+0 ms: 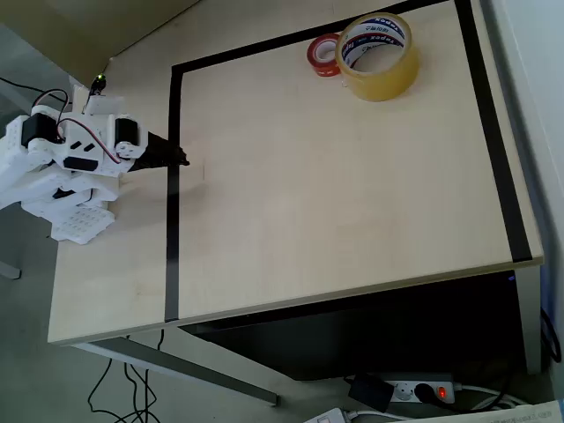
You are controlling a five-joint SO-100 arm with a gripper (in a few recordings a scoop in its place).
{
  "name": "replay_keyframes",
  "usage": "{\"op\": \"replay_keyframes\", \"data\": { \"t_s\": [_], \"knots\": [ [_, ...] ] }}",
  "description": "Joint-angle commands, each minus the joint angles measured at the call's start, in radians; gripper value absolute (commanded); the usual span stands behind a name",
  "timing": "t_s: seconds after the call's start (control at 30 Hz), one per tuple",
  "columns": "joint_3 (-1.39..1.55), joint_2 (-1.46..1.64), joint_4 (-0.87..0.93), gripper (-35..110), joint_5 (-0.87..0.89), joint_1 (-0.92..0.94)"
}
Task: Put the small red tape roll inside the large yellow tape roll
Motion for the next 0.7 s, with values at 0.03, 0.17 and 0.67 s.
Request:
{"op": "replay_keyframes", "data": {
  "t_s": [0.03, 0.17, 0.67],
  "knots": [
    [0.051, 0.005, 0.127, 5, -0.071, -0.584],
    [0.051, 0.005, 0.127, 0, -0.071, -0.54],
    [-0.133, -0.152, -0.252, 0, -0.092, -0.31]
  ]
}}
